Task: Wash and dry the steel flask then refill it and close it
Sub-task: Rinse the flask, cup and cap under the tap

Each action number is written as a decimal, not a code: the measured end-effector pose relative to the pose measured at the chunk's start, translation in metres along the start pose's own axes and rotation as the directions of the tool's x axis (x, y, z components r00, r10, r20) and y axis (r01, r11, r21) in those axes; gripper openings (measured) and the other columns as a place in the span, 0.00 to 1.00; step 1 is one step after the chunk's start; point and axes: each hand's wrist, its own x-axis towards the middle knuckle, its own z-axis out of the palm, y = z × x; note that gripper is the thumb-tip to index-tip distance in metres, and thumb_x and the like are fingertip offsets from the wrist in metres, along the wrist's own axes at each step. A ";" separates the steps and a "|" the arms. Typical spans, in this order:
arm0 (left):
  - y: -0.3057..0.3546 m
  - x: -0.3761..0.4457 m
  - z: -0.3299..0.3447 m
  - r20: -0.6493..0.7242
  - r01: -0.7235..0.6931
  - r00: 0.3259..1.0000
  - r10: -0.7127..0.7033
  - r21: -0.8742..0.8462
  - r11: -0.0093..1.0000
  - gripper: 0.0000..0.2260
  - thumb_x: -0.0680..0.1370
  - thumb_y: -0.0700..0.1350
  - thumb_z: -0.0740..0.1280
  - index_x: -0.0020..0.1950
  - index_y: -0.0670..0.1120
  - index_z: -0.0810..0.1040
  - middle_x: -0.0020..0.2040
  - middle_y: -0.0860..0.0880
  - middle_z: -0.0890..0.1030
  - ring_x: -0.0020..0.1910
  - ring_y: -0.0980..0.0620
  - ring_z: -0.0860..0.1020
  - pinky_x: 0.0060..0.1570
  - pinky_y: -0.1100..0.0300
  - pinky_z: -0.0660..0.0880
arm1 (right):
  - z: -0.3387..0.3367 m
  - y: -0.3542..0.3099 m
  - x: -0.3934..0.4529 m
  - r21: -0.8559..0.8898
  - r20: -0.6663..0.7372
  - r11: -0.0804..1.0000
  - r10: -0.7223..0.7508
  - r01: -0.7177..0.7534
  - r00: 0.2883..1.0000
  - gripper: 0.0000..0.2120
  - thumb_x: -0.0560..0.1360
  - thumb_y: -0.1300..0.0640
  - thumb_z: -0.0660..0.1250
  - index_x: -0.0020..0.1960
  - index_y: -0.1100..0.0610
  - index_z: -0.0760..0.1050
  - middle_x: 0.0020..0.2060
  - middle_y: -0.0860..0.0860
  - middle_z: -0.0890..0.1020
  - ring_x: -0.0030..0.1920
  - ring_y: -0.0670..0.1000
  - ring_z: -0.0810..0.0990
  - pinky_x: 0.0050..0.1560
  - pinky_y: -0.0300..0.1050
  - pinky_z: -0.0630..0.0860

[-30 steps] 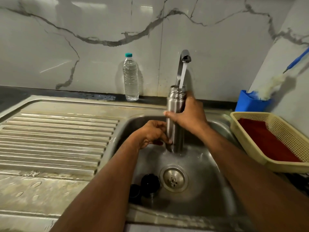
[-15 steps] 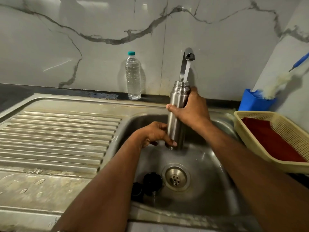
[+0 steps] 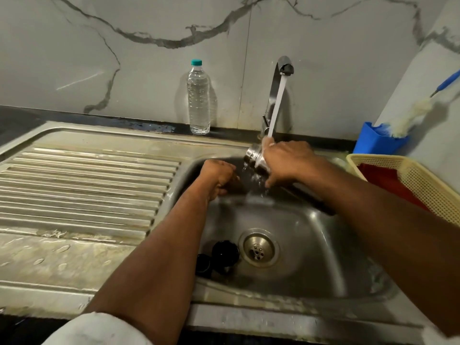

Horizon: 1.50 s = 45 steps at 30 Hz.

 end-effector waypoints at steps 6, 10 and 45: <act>0.004 -0.007 0.004 0.019 0.012 1.000 -0.012 0.034 0.999 0.08 0.83 0.36 0.67 0.58 0.46 0.81 0.52 0.45 0.83 0.48 0.50 0.80 0.45 0.55 0.75 | 0.007 -0.004 -0.002 -0.404 0.139 0.901 -0.112 0.159 0.984 0.27 0.69 0.43 0.79 0.64 0.44 0.74 0.51 0.50 0.81 0.54 0.55 0.79 0.59 0.57 0.68; 0.003 -0.008 0.006 0.104 -0.024 0.995 0.009 0.144 0.989 0.13 0.79 0.35 0.72 0.63 0.46 0.83 0.55 0.47 0.86 0.57 0.48 0.83 0.57 0.48 0.83 | 0.016 -0.013 0.001 -0.612 0.103 0.772 -0.135 0.170 0.985 0.18 0.73 0.40 0.73 0.60 0.45 0.79 0.53 0.53 0.81 0.57 0.58 0.76 0.59 0.59 0.70; 0.023 -0.013 0.008 -0.017 -0.294 0.944 0.328 -0.489 0.821 0.21 0.78 0.57 0.74 0.59 0.41 0.84 0.52 0.43 0.88 0.51 0.48 0.87 0.54 0.49 0.83 | 0.018 0.007 0.023 0.708 -0.050 0.706 0.005 0.032 0.999 0.45 0.71 0.48 0.79 0.75 0.55 0.53 0.64 0.55 0.69 0.60 0.55 0.75 0.46 0.41 0.74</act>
